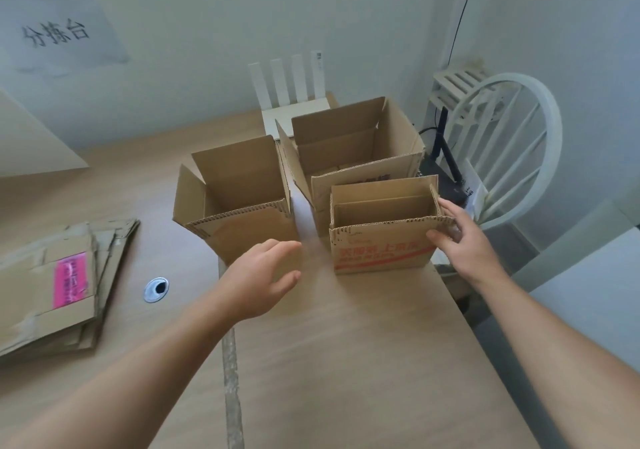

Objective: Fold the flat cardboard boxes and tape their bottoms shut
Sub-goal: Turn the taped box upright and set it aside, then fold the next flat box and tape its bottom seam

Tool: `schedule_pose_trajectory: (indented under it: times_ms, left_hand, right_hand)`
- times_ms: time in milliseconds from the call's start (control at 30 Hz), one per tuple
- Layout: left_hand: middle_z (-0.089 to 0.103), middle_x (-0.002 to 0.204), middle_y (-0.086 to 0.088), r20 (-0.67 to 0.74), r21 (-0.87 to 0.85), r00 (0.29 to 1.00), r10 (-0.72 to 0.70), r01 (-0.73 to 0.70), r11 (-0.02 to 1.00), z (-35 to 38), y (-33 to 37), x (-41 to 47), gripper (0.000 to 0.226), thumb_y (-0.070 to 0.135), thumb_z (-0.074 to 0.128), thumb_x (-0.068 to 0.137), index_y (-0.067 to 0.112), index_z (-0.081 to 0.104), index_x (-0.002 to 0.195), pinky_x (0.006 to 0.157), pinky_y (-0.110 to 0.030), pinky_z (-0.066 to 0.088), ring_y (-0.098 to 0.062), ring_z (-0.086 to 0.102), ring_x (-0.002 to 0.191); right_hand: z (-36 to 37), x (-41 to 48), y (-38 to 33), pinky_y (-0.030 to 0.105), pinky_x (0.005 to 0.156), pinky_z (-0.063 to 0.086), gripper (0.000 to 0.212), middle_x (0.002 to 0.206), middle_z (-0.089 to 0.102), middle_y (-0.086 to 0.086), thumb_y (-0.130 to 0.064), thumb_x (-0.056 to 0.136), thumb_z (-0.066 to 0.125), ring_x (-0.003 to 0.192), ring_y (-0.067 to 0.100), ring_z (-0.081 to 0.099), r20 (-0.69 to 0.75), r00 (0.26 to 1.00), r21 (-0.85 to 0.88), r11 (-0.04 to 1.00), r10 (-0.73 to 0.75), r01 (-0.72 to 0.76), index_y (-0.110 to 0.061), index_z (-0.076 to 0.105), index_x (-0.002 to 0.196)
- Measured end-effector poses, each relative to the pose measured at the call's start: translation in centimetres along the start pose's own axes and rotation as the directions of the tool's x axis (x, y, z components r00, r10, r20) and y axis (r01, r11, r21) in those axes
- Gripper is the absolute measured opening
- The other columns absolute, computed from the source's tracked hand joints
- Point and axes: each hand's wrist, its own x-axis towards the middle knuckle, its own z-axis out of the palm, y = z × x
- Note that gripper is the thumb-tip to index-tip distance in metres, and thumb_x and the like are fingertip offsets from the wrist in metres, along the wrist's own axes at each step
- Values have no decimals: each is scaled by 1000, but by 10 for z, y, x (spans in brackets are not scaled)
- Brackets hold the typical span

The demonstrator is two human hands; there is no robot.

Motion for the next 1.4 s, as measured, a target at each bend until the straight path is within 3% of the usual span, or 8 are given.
schedule_pose_trajectory:
  times_ms: [300, 467, 567, 667, 833, 967, 1200, 1400]
  left_hand:
    - [59, 124, 6, -21, -88, 997, -79, 77, 993, -1, -11, -37, 48, 37, 62, 94, 24, 52, 139, 95, -23, 39, -12, 54, 117]
    - [59, 122, 7, -39, -54, 988, -150, 148, 988, -15, -20, -80, 44, 38, 59, 95, 26, 52, 137, 95, -31, 46, -13, 57, 111]
    - [58, 123, 9, -79, 12, 978, -192, 194, 981, -30, -27, -120, 39, 39, 55, 95, 28, 53, 133, 91, -35, 48, -16, 57, 111]
    - [56, 129, 9, -144, 123, 965, -219, 237, 964, -52, -36, -171, 39, 41, 50, 96, 29, 52, 133, 87, -33, 46, -17, 54, 117]
    - [54, 134, 4, -180, 289, 947, -265, 308, 907, -84, -62, -275, 41, 41, 46, 97, 26, 49, 135, 93, -35, 42, -21, 51, 121]
    - [54, 132, 2, -183, 358, 918, -353, 396, 846, -106, -95, -354, 41, 43, 44, 96, 25, 49, 133, 99, -38, 39, -23, 48, 121]
    - [53, 127, -1, -175, 333, 851, -495, 524, 784, -135, -158, -427, 42, 45, 43, 94, 24, 48, 131, 92, -39, 40, -25, 47, 117]
    - [56, 128, 0, -145, 301, 771, -620, 631, 715, -141, -218, -442, 43, 43, 44, 94, 25, 49, 132, 93, -38, 41, -25, 51, 117]
  right_hand:
    - [26, -24, -8, 46, 110, 39, 67, 155, 40, -5, -38, 94, 64, 138, 19, 42, -242, 958, 17, 988, 155, -155, -46, 28, 150]
    - [45, -90, -19, 29, 84, 36, 34, 123, 63, 7, -31, 96, 56, 104, 22, 57, -399, 906, -143, 966, 144, -217, -17, 59, 127]
    - [80, -144, -47, 30, 73, 39, 16, 100, 64, 3, -31, 97, 54, 92, 22, 58, -219, 976, -381, 923, -23, -63, -17, 63, 99]
    - [129, -192, -89, 35, 75, 46, 20, 97, 59, -1, -37, 97, 49, 92, 22, 56, 26, 986, -601, 786, -162, 145, -21, 60, 94]
    - [217, -264, -160, 41, 83, 39, 31, 110, 59, 4, -44, 98, 40, 105, 31, 55, 317, 890, -768, 461, -328, 444, -20, 56, 110]
    - [283, -316, -203, 41, 79, 32, 37, 116, 58, 5, -47, 98, 39, 108, 31, 53, 457, 816, -773, 296, -355, 562, -21, 55, 118]
    - [378, -350, -247, 38, 74, 32, 42, 121, 55, 5, -51, 97, 39, 105, 30, 54, 587, 742, -723, 202, -324, 660, -24, 52, 126]
    - [446, -327, -258, 36, 71, 33, 38, 115, 57, 5, -48, 97, 39, 102, 31, 55, 643, 706, -666, 239, -298, 707, -22, 53, 121]
